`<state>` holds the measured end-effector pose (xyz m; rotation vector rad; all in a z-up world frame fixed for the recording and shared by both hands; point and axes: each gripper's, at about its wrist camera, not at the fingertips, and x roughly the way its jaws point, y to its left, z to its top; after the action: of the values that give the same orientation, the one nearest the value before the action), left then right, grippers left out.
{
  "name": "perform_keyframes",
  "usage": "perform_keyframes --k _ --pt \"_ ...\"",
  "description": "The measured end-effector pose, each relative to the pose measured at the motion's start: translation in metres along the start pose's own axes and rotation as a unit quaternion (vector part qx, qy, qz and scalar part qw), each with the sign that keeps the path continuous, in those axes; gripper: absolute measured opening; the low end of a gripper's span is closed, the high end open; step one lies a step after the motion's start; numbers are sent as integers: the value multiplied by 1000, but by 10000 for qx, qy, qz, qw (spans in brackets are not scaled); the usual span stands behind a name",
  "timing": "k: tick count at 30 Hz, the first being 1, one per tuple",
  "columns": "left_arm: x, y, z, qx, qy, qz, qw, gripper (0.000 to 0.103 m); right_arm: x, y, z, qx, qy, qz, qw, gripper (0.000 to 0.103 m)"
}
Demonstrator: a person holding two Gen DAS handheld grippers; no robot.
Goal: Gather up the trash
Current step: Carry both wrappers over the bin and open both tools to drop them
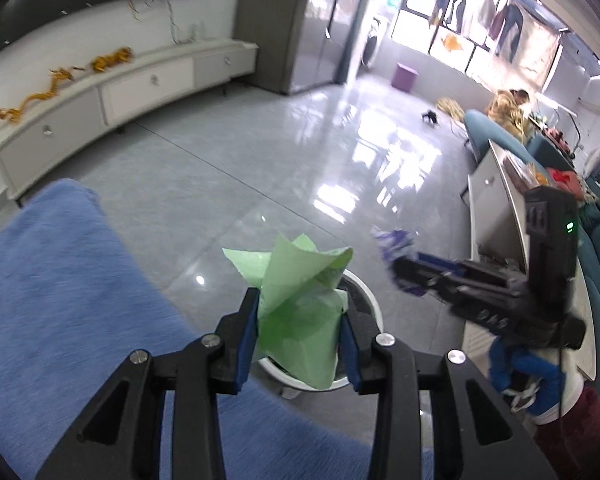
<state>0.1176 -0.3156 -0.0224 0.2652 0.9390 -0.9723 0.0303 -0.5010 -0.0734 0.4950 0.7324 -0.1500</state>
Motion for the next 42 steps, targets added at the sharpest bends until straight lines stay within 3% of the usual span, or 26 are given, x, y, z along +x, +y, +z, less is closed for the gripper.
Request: perform_keyframes --k 2,5,11,18,28,34,42 --pt "18 -5 5 -2 134 -116 9998 39 15 -17 -7 184 117 -43 9998 29" --pt "43 -15 10 -23 277 -241 9993 54 35 -35 -9 367 228 -94 9990 32" --pt "73 -24 15 -76 500 -387 9980 58 54 -62 -15 654 295 -357 9968 43" --pt "71 -25 9 -92 497 -334 9982 60 56 -64 -19 675 331 -502 9959 47" --pt "62 -28 15 -241 304 -302 9988 64 22 -52 -16 740 8 -712 9947 48" --pt "44 -31 7 -194 98 -14 9998 64 7 -48 -17 702 -76 -852 9939 50" --pt "0 -9 -15 -285 -338 779 9960 66 7 -12 -17 469 -110 -745 9961 55"
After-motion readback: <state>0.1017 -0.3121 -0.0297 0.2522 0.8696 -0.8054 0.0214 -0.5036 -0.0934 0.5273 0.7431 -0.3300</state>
